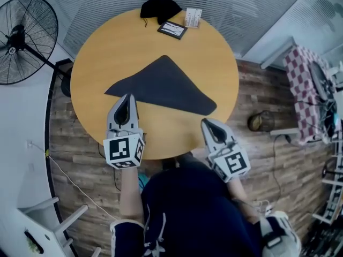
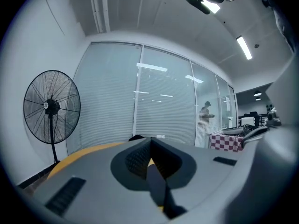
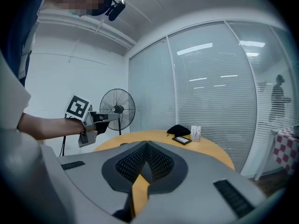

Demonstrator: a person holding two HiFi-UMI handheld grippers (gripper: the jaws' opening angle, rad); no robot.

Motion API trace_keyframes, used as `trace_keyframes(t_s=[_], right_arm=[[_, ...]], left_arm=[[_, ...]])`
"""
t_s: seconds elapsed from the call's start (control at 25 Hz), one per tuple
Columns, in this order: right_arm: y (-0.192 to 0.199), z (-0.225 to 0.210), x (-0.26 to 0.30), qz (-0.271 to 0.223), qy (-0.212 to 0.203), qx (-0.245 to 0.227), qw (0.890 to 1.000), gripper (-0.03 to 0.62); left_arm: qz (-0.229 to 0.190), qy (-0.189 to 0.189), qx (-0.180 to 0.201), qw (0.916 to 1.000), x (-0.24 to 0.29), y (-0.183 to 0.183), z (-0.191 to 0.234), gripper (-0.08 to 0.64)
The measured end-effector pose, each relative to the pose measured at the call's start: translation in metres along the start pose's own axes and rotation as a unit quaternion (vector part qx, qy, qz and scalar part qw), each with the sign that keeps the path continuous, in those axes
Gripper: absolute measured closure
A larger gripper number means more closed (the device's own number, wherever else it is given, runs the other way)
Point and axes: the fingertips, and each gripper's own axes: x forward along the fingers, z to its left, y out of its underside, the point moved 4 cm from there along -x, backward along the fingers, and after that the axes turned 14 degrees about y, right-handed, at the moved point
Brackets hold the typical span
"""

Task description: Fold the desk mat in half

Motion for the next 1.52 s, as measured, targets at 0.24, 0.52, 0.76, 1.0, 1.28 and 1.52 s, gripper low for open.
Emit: trace_keyframes(t_s=[0.24,0.52,0.76,1.0,1.28,1.52], right_arm=[[-0.002,0.008,-0.012,-0.004,-0.002,-0.003,1.000,0.589],[-0.012,0.019,-0.020,-0.009,-0.008,-0.009,1.000,0.589],[-0.019,0.015,-0.028,-0.013,0.001,-0.018,1.000,0.589],[-0.021,0.008,-0.033,-0.004,0.020,-0.025,0.999,0.589],[-0.027,0.000,-0.035,0.003,0.030,-0.038,0.999,0.589],[-0.046,-0.021,-0.030,-0.012,0.067,-0.048,0.996,0.589]], left_arm=[[-0.006,-0.011,0.015,0.9998,-0.044,-0.002,-0.009,0.558],[-0.007,-0.012,0.030,0.9995,-0.093,-0.003,-0.012,0.558],[0.001,-0.026,0.028,0.9993,-0.125,0.001,-0.016,0.558],[0.006,-0.045,0.009,0.9989,-0.146,0.011,-0.015,0.558],[0.025,-0.075,-0.004,0.9969,-0.162,0.025,-0.014,0.558],[0.012,-0.098,-0.030,0.9947,-0.174,0.024,-0.015,0.557]])
